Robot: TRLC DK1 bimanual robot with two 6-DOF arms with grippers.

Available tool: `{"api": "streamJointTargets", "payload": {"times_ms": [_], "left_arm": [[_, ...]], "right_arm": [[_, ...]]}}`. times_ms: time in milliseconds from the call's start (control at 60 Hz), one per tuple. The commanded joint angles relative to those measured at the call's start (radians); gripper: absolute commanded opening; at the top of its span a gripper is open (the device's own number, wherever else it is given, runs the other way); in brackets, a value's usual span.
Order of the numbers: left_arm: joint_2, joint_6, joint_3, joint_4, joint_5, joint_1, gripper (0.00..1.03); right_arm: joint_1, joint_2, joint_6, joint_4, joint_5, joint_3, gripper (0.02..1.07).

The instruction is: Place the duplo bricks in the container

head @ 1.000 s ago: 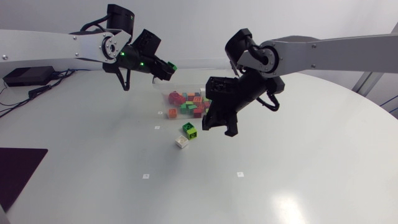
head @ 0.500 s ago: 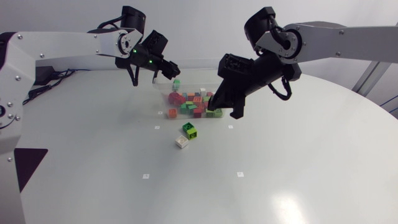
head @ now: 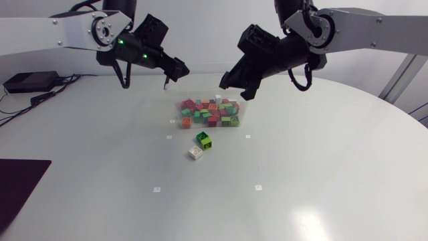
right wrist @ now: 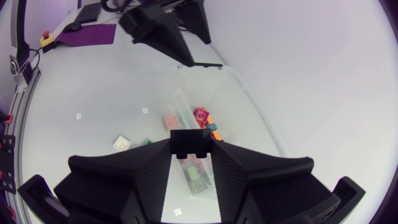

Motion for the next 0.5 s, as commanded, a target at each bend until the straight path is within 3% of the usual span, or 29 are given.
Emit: {"api": "streamJointTargets", "payload": {"times_ms": [0,483], "left_arm": [[-0.067,0.035,-0.071,-0.023,0.013,-0.007,0.98],[-0.187,0.209,-0.327,-0.079,0.022,-0.039,0.98]], "right_arm": [[-0.012,0.017,0.051,0.034,-0.005,0.040,0.13],[-0.025,0.168,0.178,0.140,0.037,0.178,0.13]]}}
